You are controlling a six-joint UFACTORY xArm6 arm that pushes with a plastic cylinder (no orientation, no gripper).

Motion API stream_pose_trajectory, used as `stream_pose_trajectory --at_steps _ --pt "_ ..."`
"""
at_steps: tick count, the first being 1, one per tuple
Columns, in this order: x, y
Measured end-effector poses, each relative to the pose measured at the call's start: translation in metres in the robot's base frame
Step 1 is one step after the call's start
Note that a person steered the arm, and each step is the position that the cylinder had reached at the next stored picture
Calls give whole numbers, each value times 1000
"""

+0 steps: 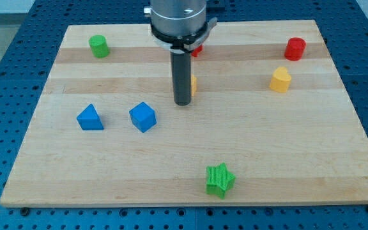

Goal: Push yellow hexagon to the top of blue cube

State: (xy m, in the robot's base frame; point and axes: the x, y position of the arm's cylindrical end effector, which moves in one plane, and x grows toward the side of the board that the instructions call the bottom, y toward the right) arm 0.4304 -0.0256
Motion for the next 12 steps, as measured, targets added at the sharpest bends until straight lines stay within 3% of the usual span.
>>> stream_pose_trajectory --at_steps 4,5,6,7,8,12 --pt "0 -55" --pt "29 -16" --pt "37 63" --pt "34 82" --pt "-22 82" --pt "-45 18"
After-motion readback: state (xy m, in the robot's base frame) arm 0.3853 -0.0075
